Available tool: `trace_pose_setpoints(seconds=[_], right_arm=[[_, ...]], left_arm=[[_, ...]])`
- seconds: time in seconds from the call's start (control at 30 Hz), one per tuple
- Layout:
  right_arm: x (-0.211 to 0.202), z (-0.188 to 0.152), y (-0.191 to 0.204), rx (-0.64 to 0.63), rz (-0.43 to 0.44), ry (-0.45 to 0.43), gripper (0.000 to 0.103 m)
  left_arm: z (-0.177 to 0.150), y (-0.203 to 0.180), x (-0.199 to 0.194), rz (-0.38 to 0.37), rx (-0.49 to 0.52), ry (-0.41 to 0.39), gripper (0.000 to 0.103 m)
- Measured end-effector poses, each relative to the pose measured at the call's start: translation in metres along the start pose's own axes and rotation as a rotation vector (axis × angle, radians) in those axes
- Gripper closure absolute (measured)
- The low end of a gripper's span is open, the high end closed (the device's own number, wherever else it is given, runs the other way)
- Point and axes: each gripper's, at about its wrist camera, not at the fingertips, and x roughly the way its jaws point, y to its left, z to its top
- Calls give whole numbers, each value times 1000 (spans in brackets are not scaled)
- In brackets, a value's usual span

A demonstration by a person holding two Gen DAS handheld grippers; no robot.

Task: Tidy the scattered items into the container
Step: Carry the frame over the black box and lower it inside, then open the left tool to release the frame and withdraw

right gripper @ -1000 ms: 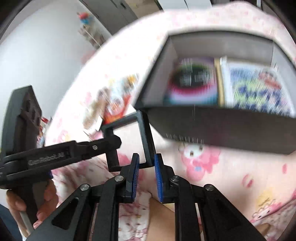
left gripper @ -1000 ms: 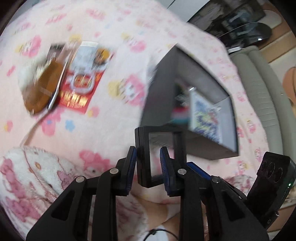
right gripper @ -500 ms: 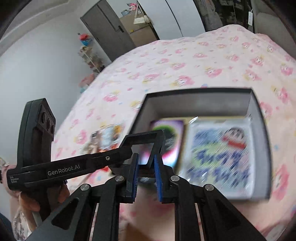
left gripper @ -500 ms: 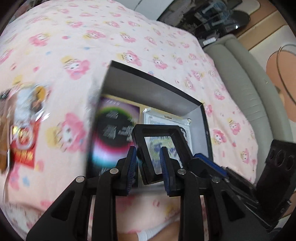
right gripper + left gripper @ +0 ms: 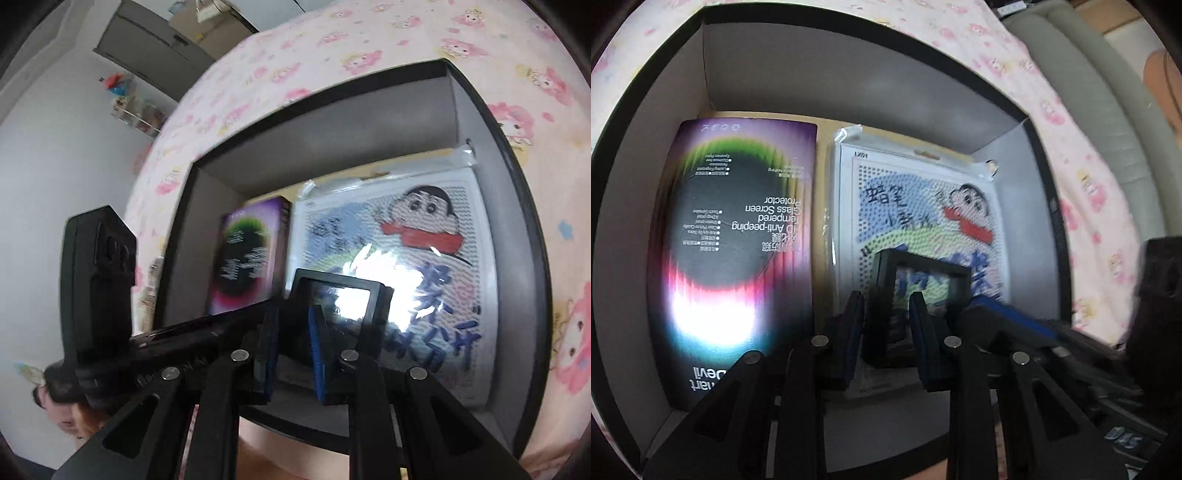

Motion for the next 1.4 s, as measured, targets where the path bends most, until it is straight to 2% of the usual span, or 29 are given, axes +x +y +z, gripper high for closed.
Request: trace_pose_setpoints(seconds=[0.13,0.17,0.27,0.33,0.47,0.67,0.8,0.93,1.03,1.13,1.23,1.3,1.4], right_arm=[[-16,1,1,-27,-40,-79,89],[-22,2,1,-39,-76,-105,89],[-30,5,3,-105,-265,-179,89],[-28,6,3,-123,-332,-187,89],[-27,6,0,-120,-322,-181,89],[-44,8,-17,-62,-349,-215,89],[-55,11,-29,-19,-359,-239,89],[-53,12,-31,-4,-328,-232,89],[-53,11,-30,-4,-336,-239,89],[-55,11,-30,0,-355,-254,89],[-55,13,-34,12,-358,-252,89],[-54,13,-36,20,-350,-249,89],[-59,12,-35,45,-334,-265,85]], left_arm=[[0,12,-14,5,-45,-44,80],[1,14,-16,8,-53,-49,79],[-1,10,-13,18,-49,-32,79],[-3,0,-9,8,-29,-20,79],[-7,-22,8,-18,9,14,79],[-20,-47,24,-158,46,73,79],[-19,-35,18,-112,-43,17,79],[-23,-53,26,-127,4,57,78],[-27,-67,33,-158,22,77,78],[-30,-76,37,-139,72,81,76],[-20,-70,32,-169,55,87,73],[-17,-63,21,-180,38,60,69],[-26,-56,-6,-134,55,-36,65]])
